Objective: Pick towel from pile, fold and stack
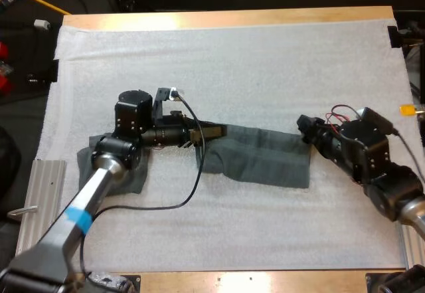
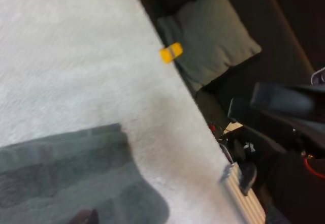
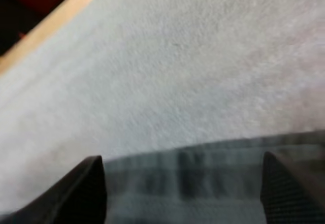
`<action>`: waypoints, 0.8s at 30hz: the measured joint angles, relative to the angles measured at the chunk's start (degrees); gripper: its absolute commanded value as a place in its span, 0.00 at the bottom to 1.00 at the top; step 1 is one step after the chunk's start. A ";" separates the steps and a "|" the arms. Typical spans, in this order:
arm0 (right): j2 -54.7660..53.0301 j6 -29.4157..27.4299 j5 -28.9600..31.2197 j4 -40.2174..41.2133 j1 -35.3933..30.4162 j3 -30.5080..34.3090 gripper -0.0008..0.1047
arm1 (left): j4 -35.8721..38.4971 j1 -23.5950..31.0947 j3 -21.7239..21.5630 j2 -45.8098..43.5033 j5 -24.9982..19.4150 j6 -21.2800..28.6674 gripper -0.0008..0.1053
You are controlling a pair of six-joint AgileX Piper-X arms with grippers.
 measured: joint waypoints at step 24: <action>-13.42 -11.55 -0.14 40.51 0.00 -9.72 0.61 | 44.62 0.00 0.00 -34.45 -23.87 13.87 0.61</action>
